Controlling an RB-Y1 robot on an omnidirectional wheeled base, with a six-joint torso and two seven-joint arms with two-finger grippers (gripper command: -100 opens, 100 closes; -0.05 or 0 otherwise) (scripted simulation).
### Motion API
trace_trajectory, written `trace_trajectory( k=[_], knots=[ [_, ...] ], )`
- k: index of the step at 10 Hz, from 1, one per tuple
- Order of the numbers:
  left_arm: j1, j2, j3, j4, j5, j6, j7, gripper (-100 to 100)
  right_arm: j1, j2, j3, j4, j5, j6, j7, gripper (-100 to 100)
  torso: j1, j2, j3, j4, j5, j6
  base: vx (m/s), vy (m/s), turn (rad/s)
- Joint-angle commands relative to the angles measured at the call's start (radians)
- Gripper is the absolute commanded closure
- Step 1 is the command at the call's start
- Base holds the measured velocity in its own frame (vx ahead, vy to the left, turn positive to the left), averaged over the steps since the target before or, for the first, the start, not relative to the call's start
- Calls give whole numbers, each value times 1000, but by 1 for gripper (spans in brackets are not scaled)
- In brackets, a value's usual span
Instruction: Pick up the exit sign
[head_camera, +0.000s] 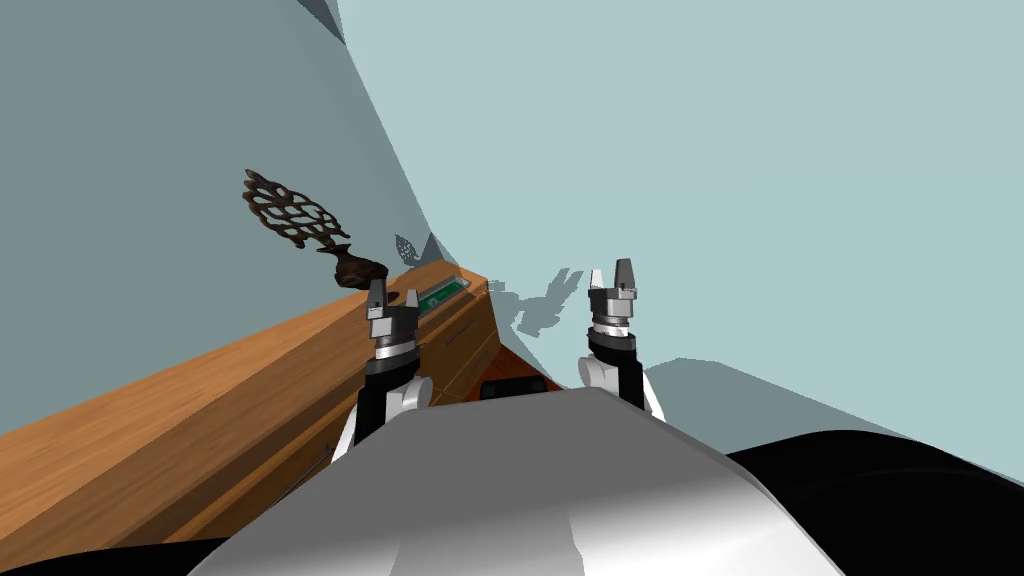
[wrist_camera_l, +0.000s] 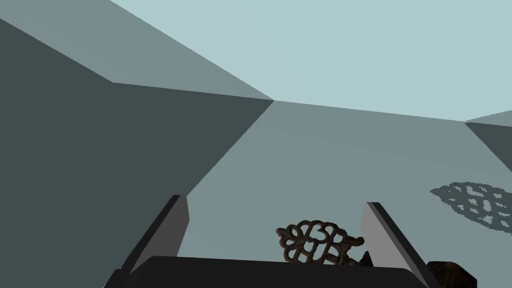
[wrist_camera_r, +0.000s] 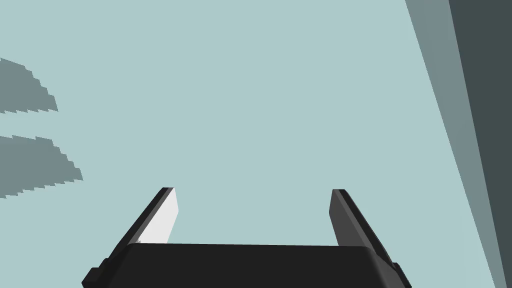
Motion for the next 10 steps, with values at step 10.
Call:
trace_trajectory(
  k=[10],
  knots=[
    [-270, 257, -91, 195, -78, -224, 23, -100, 0, 0, 0, 0, 0, 0, 0, 0, -2, 5, 3, 1, 0, 0, -94, -30, -59]
  ],
)
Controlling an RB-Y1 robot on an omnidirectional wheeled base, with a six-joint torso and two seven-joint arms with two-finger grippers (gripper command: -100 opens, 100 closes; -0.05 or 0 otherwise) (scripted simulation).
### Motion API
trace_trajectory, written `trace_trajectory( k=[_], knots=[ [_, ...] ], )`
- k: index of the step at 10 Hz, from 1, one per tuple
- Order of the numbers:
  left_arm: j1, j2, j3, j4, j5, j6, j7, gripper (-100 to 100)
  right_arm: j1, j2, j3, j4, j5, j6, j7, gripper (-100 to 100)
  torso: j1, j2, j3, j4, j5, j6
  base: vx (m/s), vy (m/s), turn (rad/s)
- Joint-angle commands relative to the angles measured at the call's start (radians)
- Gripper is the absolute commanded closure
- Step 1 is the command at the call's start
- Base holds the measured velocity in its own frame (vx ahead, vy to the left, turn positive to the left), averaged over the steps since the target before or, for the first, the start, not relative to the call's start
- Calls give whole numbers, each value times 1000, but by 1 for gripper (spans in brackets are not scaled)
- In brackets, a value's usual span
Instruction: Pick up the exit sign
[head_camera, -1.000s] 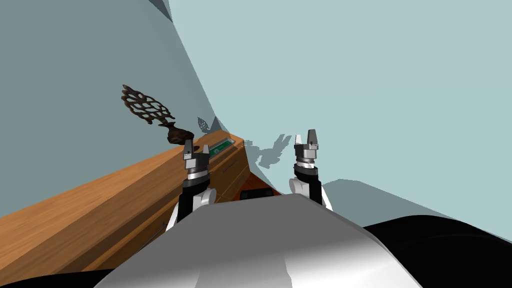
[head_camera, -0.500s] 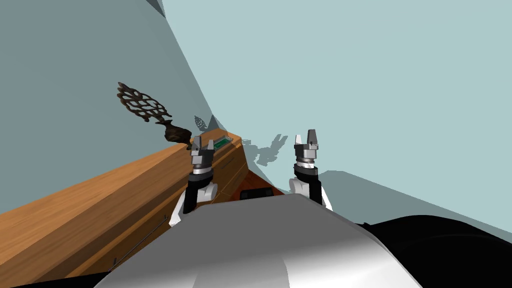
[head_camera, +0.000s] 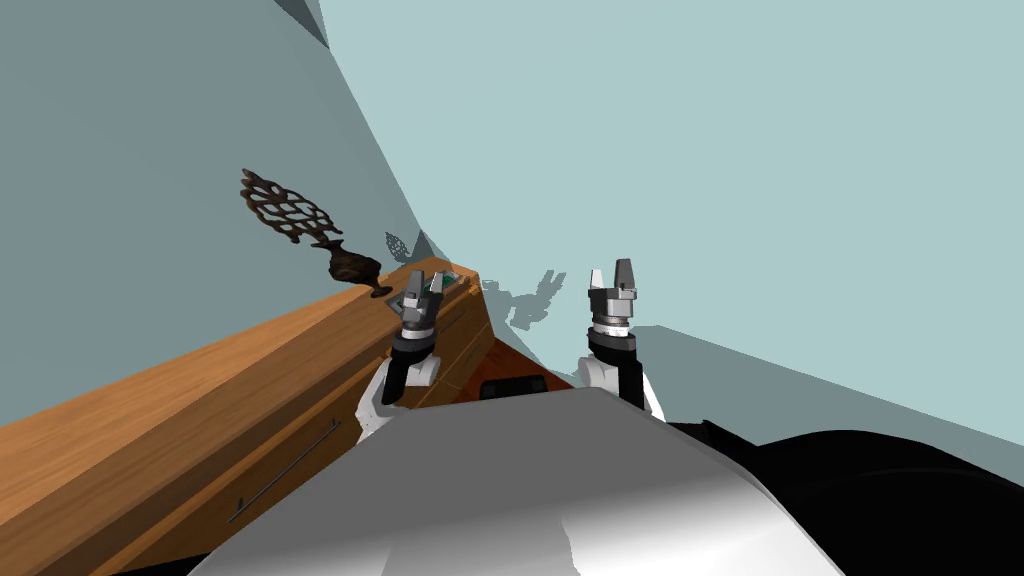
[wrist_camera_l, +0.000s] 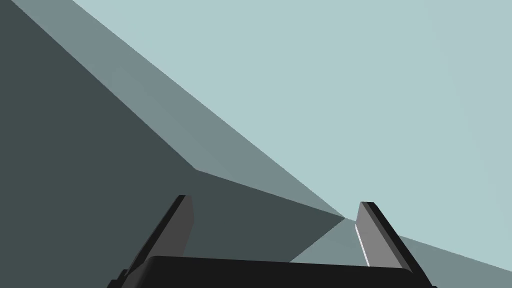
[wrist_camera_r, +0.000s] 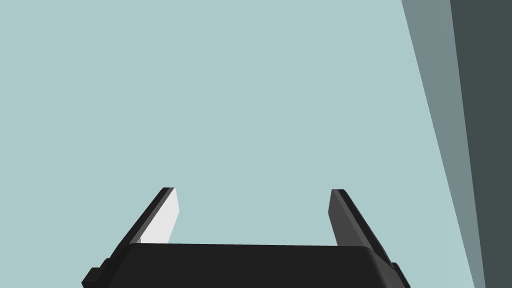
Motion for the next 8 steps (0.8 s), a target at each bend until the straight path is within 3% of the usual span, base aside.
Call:
trace_trajectory(
  k=[1, 2, 3, 4, 5, 6, 7, 8],
  knots=[
    [-50, 50, -29, 41, -20, -46, 6, -100, 0, 0, 0, 0, 0, 0, 0, 0, 0, 0, 0, 0, 0, 0, -88, -15, -73],
    [-81, 79, -55, 76, -37, -75, 14, -100, 0, 0, 0, 0, 0, 0, 0, 0, 0, 0, 0, 0, 0, 0, -94, -23, -123],
    [-105, 96, -55, 84, -37, -87, 14, -100, 0, 0, 0, 0, 0, 0, 0, 0, 0, 1, 0, 0, 0, 0, -70, -20, -48],
    [-137, 131, -83, 124, -56, -126, 24, -100, 0, 0, 0, 0, 0, 0, 0, 0, 0, 0, 0, 0, 0, 0, -67, -17, -90],
    [-154, 143, -83, 130, -56, -128, 24, -100, 0, 0, 0, 0, 0, 0, 0, 0, 0, -1, -1, 0, 0, 0, -51, -9, -48],
    [-195, 182, -115, 172, -76, -167, 35, -100, 0, 0, 0, 0, 0, 0, 0, 0, 1, -2, -1, 0, 0, 0, -45, -10, -94],
    [-205, 193, -115, 179, -76, -171, 35, -100, 0, 0, 0, 0, 0, 0, 0, 0, 1, -2, -1, 0, 0, 0, -37, -1, -48],
    [-249, 233, -149, 216, -97, -203, 47, -100, 0, 0, 0, 0, 0, 0, 0, 0, 1, -3, -2, -1, 0, 0, -48, 0, -108]
  ],
)
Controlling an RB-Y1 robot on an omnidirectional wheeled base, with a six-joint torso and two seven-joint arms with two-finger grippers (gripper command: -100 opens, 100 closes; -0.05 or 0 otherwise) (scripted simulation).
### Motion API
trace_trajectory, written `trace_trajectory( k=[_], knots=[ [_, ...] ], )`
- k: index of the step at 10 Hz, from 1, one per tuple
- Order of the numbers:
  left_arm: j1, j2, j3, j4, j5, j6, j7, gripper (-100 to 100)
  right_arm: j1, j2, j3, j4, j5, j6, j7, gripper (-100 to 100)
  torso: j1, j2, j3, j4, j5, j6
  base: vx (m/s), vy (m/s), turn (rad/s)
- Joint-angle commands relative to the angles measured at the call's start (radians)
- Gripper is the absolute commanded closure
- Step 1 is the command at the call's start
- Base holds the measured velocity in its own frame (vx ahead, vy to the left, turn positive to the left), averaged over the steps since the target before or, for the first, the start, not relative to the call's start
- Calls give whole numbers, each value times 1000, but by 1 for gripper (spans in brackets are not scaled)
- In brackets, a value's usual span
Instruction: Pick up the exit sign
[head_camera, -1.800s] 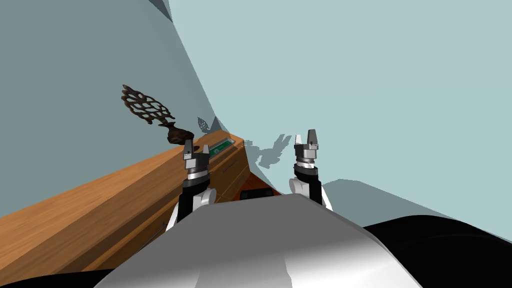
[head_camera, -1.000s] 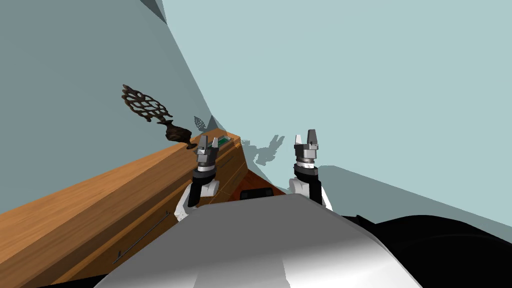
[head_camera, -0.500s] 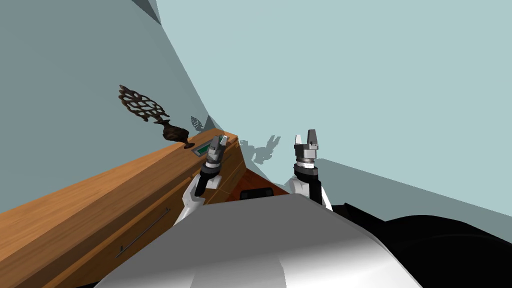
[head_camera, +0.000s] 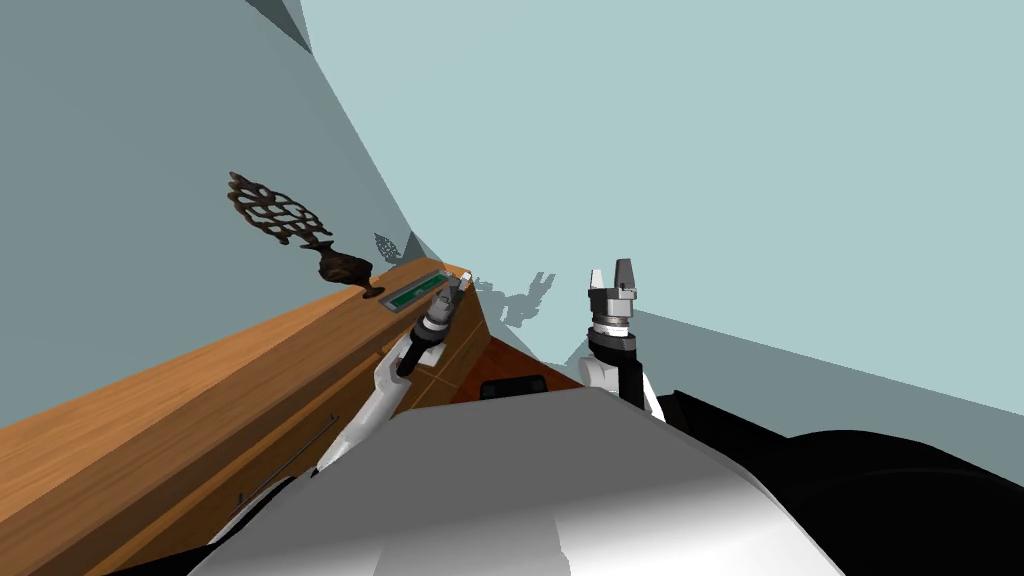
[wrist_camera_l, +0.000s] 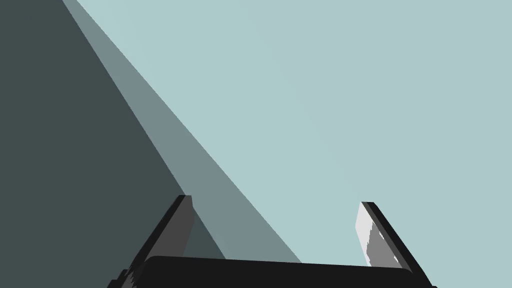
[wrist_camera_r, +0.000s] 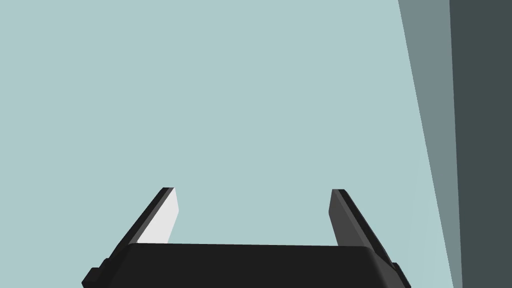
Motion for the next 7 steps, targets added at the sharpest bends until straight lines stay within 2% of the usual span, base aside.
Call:
trace_trajectory(
  k=[1, 2, 3, 4, 5, 6, 7],
  knots=[
    [-28, 36, -15, 33, -9, -34, 8, -100, 0, 0, 0, 0, 0, 0, 0, 0, 0, 0, 0, 0, 0, 0, -37, 2, -57],
    [-69, 74, -52, 71, -31, -71, 21, -100, 0, 0, 0, 0, 0, 0, 0, 0, 0, 0, 0, 0, 0, -1, -32, 4, -105],
    [-80, 90, -52, 89, -31, -77, 21, -100, 0, 0, 0, 0, 0, 0, 0, 0, 0, -1, 0, 0, 0, 0, -26, 5, -57],
    [-124, 127, -91, 131, -54, -119, 36, -100, 0, 0, 0, 0, 0, 0, 0, 0, 1, -1, -1, 0, 0, -1, -26, 5, -105],
    [-134, 146, -91, 146, -54, -121, 36, -100, 0, 0, 0, 0, 0, 0, 0, 0, 1, -1, -1, 0, 0, 0, -23, 6, -70],
    [-179, 180, -133, 193, -78, -165, 52, -100, 0, 0, 0, 0, 0, 0, 0, 0, 1, -2, -1, 0, 0, -1, -20, 10, -118],
    [-188, 204, -133, 206, -78, -165, 52, -100, 0, 0, 0, 0, 0, 0, 0, 0, 1, -2, -1, 0, 0, 0, -15, 14, -65]
  ],
)
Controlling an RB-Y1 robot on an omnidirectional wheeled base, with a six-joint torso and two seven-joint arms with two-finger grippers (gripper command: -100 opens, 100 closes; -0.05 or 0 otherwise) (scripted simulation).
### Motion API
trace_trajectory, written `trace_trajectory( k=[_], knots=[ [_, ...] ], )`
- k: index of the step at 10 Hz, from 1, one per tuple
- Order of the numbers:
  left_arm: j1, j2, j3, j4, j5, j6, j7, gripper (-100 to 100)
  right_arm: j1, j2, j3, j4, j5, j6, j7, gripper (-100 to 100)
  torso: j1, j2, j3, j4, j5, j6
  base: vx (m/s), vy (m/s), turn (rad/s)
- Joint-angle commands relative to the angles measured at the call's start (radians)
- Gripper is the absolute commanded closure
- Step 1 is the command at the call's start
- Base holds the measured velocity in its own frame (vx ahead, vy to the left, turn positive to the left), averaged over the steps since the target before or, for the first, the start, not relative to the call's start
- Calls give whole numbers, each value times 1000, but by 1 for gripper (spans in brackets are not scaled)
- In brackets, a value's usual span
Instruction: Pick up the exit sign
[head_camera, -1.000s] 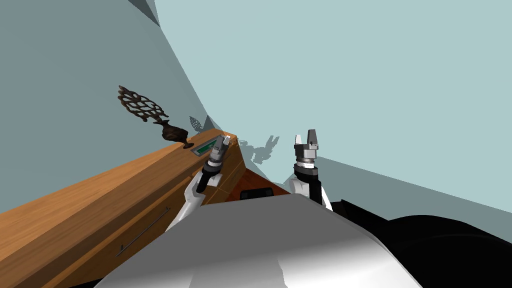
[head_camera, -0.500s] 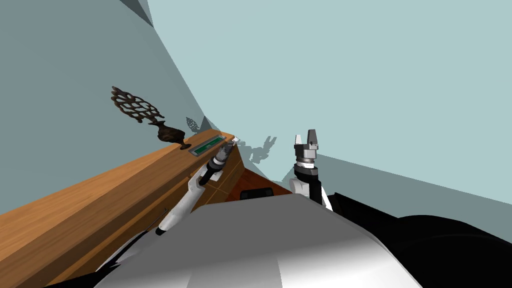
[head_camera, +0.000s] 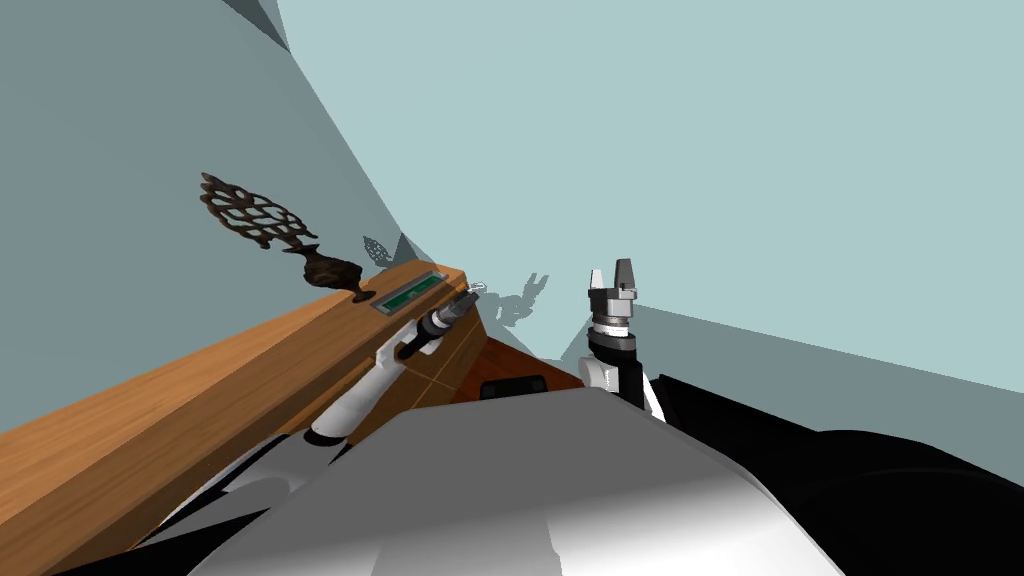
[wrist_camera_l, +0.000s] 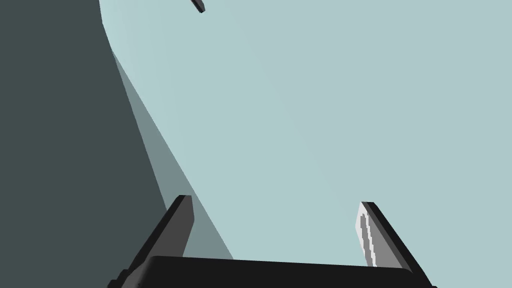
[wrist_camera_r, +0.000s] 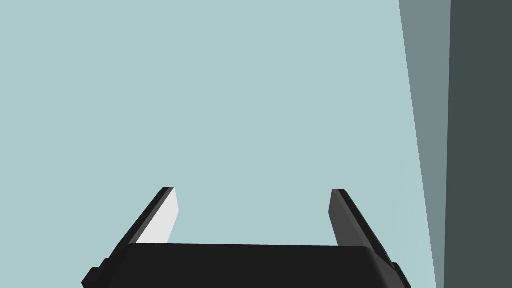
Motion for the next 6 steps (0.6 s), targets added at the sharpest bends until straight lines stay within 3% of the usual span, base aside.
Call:
trace_trajectory(
  k=[1, 2, 3, 4, 5, 6],
  knots=[
    [-50, 50, -49, 50, -27, -50, 19, -100, 0, 0, 0, 0, 0, 0, 0, 0, 0, 0, 0, 0, 0, 0, -9, 18, -117],
    [-63, 77, -49, 74, -27, -52, 19, -100, 0, 0, 0, 0, 0, 0, 0, 0, 0, 0, 0, 0, 0, 0, -4, 18, -71],
    [-100, 110, -92, 107, -51, -94, 38, -100, 0, 0, 0, 0, 0, 0, 0, 0, 0, -1, 0, 0, 0, 0, 0, 20, -150],
    [-117, 137, -94, 137, -51, -94, 38, -100, 0, 0, 0, 0, 0, 0, 0, 0, 0, -1, -1, 0, 0, 0, 0, 20, -64],
    [-153, 171, -134, 167, -76, -136, 57, -100, 0, 0, 0, 0, 0, 0, 0, 0, 1, -1, -1, 0, 0, 0, 5, 19, -108],
    [-171, 198, -140, 202, -76, -136, 57, -100, 0, 0, 0, 0, 0, 0, 0, 0, 0, -2, -1, 0, 0, 0, 6, 22, -87]
  ],
)
